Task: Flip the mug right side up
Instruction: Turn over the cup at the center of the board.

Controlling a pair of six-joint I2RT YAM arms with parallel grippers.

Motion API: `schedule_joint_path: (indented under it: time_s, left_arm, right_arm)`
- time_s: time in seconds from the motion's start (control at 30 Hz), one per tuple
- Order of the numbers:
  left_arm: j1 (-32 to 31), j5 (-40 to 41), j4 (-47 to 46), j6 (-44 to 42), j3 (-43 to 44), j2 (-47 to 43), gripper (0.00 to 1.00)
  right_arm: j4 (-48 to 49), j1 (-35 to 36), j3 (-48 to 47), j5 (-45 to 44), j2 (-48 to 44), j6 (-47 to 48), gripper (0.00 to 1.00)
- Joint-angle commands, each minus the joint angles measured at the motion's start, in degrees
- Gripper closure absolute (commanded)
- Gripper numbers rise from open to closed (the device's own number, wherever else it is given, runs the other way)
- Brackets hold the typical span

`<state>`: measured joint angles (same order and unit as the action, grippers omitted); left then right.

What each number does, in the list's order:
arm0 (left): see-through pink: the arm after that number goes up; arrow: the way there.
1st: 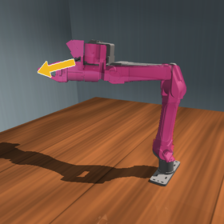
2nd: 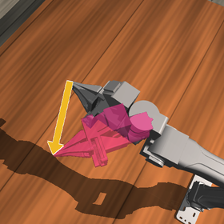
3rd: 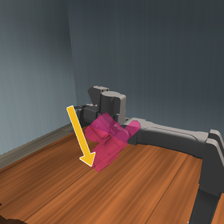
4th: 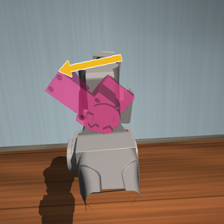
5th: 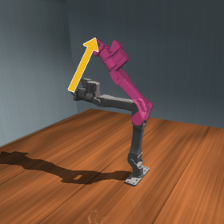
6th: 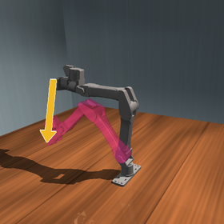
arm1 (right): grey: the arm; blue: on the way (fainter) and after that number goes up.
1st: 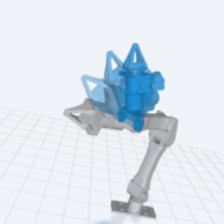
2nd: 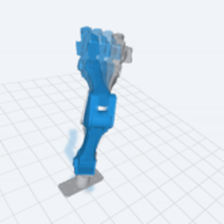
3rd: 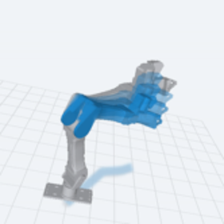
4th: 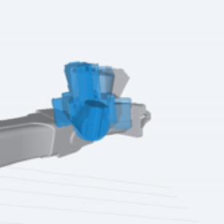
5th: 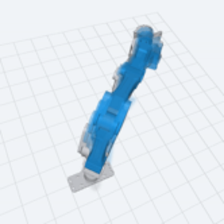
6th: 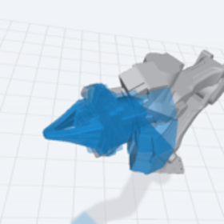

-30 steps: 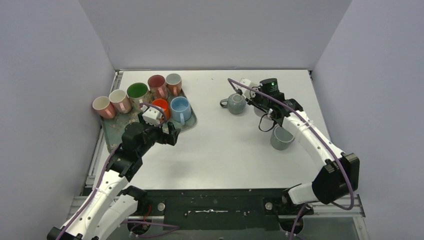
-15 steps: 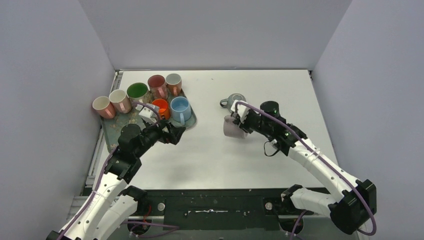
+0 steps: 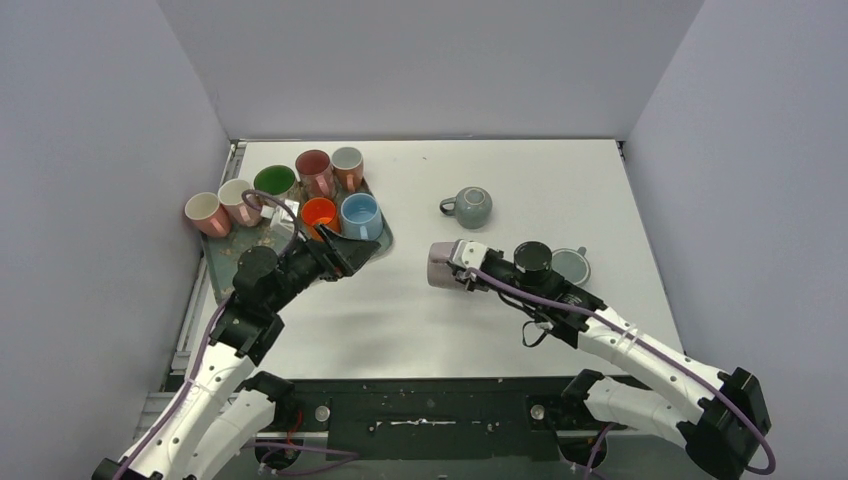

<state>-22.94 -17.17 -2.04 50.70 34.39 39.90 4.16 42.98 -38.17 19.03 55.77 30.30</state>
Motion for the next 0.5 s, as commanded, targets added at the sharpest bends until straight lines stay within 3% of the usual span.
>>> schedule_joint_path:
  time_s: [0.0, 0.1, 0.27, 0.33, 0.47]
  left_arm:
    - [-0.18, -8.01, -2.72, 11.69, 4.14, 2.52, 0.12]
    - [-0.09, -12.35, -4.35, 21.93, 2.81, 5.33, 0.16]
    - [-0.18, -20.2, -26.74, 42.05, -6.84, 8.8, 0.29]
    - [-0.18, -20.0, -29.86, 45.05, -9.13, 8.84, 0.33]
    - [-0.25, -19.1, -26.92, 44.2, -9.96, 8.14, 0.34]
  right_arm:
    - [16.81, 3.22, -0.75, -7.38, -0.57, 4.94, 1.0]
    - [18.99, 6.66, -0.85, -11.3, 0.97, 7.57, 1.0]
    - [25.56, 11.45, 0.33, -16.35, 3.31, 14.18, 1.0]
    - [27.25, 12.98, 0.38, -18.3, 4.77, 17.05, 1.0]
    - [30.41, 16.2, 0.65, -22.13, 7.51, 22.71, 1.0]
